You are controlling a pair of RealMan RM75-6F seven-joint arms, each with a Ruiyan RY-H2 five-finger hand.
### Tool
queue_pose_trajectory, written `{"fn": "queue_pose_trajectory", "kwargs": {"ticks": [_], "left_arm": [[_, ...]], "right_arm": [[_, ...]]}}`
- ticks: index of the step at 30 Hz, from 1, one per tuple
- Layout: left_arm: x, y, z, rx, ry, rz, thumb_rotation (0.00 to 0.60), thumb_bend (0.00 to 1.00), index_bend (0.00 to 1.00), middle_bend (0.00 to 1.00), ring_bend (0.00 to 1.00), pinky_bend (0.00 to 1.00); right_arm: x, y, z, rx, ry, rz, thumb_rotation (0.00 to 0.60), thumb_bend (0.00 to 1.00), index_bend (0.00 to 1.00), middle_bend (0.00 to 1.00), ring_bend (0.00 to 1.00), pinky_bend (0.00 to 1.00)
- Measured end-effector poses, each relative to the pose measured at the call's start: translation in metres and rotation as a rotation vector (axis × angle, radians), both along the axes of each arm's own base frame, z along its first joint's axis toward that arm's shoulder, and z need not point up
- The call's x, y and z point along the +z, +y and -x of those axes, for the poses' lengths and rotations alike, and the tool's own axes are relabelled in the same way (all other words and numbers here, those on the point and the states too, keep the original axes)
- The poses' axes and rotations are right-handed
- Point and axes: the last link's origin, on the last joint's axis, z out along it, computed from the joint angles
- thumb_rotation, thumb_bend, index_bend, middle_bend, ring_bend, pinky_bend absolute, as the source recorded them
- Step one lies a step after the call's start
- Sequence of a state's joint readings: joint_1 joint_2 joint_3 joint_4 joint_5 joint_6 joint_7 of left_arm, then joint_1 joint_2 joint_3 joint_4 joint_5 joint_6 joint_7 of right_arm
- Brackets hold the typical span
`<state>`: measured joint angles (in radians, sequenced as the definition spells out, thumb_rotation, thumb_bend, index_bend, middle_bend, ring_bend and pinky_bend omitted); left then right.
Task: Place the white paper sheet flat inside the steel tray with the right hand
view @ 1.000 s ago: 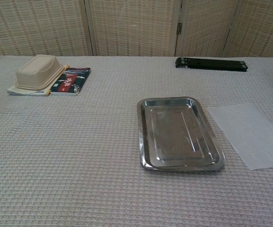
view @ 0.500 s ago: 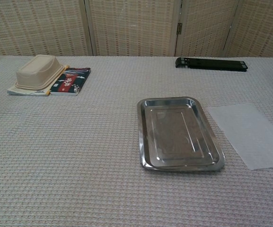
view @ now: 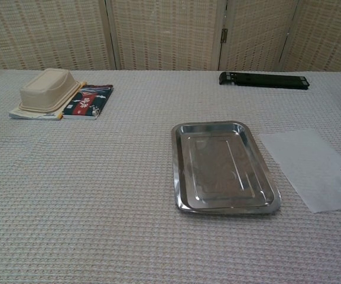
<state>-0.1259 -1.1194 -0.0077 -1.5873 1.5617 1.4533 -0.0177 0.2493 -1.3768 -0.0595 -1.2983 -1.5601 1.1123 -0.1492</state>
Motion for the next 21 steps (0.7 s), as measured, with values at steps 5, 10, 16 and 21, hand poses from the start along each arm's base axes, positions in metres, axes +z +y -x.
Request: {"fn": "queue_pose_trajectory", "kwargs": {"ticks": [5,10,16,21], "left_arm": [[0.002,0.001,0.001,0.005,-0.006,-0.005,0.6,0.36,0.0,0.0,0.0,0.0],[0.003,0.001,0.001,0.003,-0.01,-0.009,0.6,0.36,0.0,0.0,0.0,0.0],[0.004,0.002,0.003,0.011,-0.012,-0.011,0.6,0.36,0.0,0.0,0.0,0.0],[0.004,0.002,0.004,0.015,-0.012,-0.013,0.6,0.36,0.0,0.0,0.0,0.0]], "right_arm": [[-0.01,-0.004,-0.001,0.004,0.001,0.015,0.6,0.47,0.15,0.0,0.0,0.0],[-0.018,-0.01,-0.002,0.005,0.011,0.022,0.6,0.47,0.16,0.0,0.0,0.0],[-0.026,-0.019,-0.005,0.005,0.017,0.022,0.6,0.47,0.17,0.0,0.0,0.0],[-0.028,-0.024,-0.007,0.002,0.017,0.023,0.6,0.47,0.22,0.0,0.0,0.0]]}}
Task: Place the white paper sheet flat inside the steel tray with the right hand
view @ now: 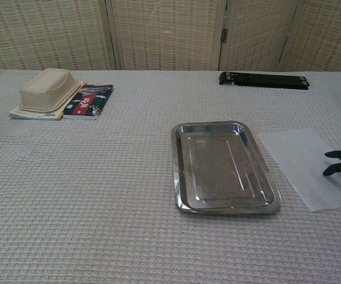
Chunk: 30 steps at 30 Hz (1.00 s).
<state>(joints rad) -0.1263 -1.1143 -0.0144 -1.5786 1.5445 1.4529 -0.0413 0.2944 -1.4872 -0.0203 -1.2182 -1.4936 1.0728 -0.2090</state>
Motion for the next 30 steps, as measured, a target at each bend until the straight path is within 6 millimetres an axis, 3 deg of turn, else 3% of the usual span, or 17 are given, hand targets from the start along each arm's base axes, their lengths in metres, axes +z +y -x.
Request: {"fn": "queue_pose_trajectory", "kwargs": {"ticks": [3,17,27,30], "left_arm": [[0.0006,0.0008,0.0004,0.0,0.004,-0.009,0.6,0.36,0.0,0.0,0.0,0.0],[0.0005,0.0008,0.0004,-0.001,0.005,-0.011,0.6,0.36,0.0,0.0,0.0,0.0],[0.0006,0.0004,0.0001,-0.006,0.008,-0.014,0.6,0.36,0.0,0.0,0.0,0.0],[0.0006,0.0002,0.0,-0.008,0.009,-0.013,0.6,0.36,0.0,0.0,0.0,0.0]], "right_arm": [[-0.0011,-0.002,-0.0006,-0.001,0.003,0.001,0.6,0.48,0.26,0.0,0.0,0.0],[0.0031,-0.002,-0.0029,0.006,-0.016,0.059,0.6,0.48,0.62,0.02,0.0,0.0],[0.0025,-0.0015,-0.0012,-0.003,-0.014,0.068,0.6,0.48,0.67,0.06,0.0,0.0],[0.0028,-0.001,-0.0025,0.001,-0.026,0.074,0.6,0.53,0.69,0.08,0.0,0.0]]}}
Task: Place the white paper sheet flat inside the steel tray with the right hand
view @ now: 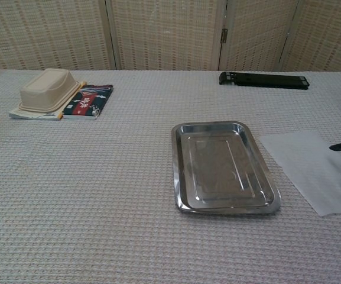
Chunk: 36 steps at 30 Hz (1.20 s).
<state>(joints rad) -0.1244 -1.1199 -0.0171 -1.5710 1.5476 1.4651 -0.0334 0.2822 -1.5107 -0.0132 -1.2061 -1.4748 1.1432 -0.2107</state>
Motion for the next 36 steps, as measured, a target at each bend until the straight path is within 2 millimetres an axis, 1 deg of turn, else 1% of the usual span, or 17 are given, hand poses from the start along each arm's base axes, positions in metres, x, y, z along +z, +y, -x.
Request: {"fn": "queue_pose_trajectory", "kwargs": {"ticks": [5,11,19,26,29,33,36], "left_arm": [[0.0,0.0,0.0,0.0,0.001,0.0,0.6,0.36,0.0,0.0,0.0,0.0],[0.0,0.0,0.0,-0.001,0.001,-0.003,0.6,0.36,0.0,0.0,0.0,0.0],[0.0,0.0,0.0,0.0,0.001,-0.001,0.6,0.36,0.0,0.0,0.0,0.0],[-0.001,0.001,0.001,0.007,-0.002,0.001,0.6,0.36,0.0,0.0,0.0,0.0],[0.0,0.001,0.001,0.009,-0.008,0.002,0.6,0.36,0.0,0.0,0.0,0.0],[0.001,0.002,0.002,0.019,-0.021,0.002,0.6,0.36,0.0,0.0,0.0,0.0],[0.003,0.003,0.003,0.023,-0.036,0.002,0.6,0.36,0.0,0.0,0.0,0.0]], "right_arm": [[0.002,0.0,-0.001,0.009,-0.038,0.019,0.6,0.57,0.71,0.1,0.0,0.0],[0.004,0.0,-0.002,0.019,-0.05,0.033,0.6,0.58,0.72,0.11,0.0,0.0],[0.016,-0.005,-0.016,0.088,-0.133,0.125,0.6,0.58,0.72,0.12,0.0,0.0],[0.033,-0.017,-0.036,0.178,-0.261,0.277,0.6,0.58,0.72,0.13,0.0,0.0],[0.038,-0.024,-0.047,0.218,-0.306,0.325,0.6,0.58,0.73,0.13,0.0,0.0],[0.035,-0.034,-0.071,0.291,-0.373,0.356,0.6,0.58,0.73,0.14,0.0,0.0],[0.03,-0.037,-0.089,0.352,-0.429,0.38,0.6,0.58,0.73,0.14,0.0,0.0]]}}
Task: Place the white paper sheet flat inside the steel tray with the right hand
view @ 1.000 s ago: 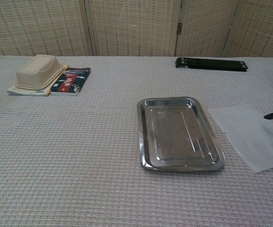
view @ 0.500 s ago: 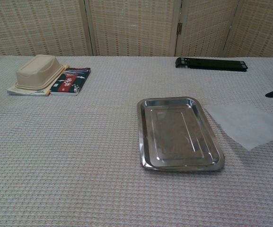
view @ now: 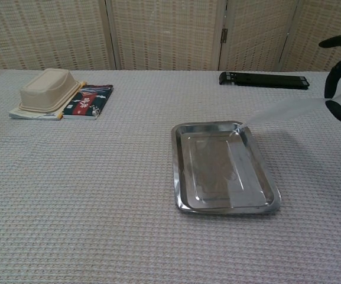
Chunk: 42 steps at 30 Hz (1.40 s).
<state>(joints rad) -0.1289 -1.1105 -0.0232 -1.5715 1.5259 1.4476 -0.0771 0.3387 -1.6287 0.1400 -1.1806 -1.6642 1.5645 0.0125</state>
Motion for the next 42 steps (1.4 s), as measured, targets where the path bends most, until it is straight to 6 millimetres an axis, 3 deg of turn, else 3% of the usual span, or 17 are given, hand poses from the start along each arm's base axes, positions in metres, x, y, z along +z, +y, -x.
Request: {"fn": "queue_pose_trajectory", "kwargs": {"ticks": [6,11,20,28,35,42], "left_arm": [[0.004,0.002,0.003,0.011,-0.022,0.0,0.6,0.36,0.0,0.0,0.0,0.0],[0.007,0.002,0.003,0.01,-0.038,-0.003,0.6,0.36,0.0,0.0,0.0,0.0],[0.01,0.001,0.003,0.005,-0.045,-0.008,0.6,0.36,0.0,0.0,0.0,0.0],[0.009,0.001,0.003,0.006,-0.036,-0.008,0.6,0.36,0.0,0.0,0.0,0.0],[0.007,0.001,0.004,0.008,-0.026,-0.005,0.6,0.36,0.0,0.0,0.0,0.0],[0.007,0.001,0.003,0.007,-0.026,-0.006,0.6,0.36,0.0,0.0,0.0,0.0]], "right_arm": [[-0.016,-0.002,-0.038,0.164,-0.092,0.07,0.6,0.58,0.73,0.14,0.0,0.0],[-0.039,0.0,-0.049,0.226,-0.066,0.05,0.6,0.58,0.73,0.14,0.0,0.0],[-0.063,0.019,-0.028,0.197,0.031,-0.03,0.6,0.58,0.74,0.15,0.0,0.0],[-0.056,0.043,-0.005,0.14,0.063,-0.11,0.6,0.58,0.74,0.15,0.0,0.0],[-0.056,0.079,0.026,0.06,0.157,-0.263,0.6,0.58,0.74,0.15,0.0,0.0],[-0.063,0.068,0.022,0.053,0.154,-0.269,0.6,0.58,0.74,0.15,0.0,0.0]]}}
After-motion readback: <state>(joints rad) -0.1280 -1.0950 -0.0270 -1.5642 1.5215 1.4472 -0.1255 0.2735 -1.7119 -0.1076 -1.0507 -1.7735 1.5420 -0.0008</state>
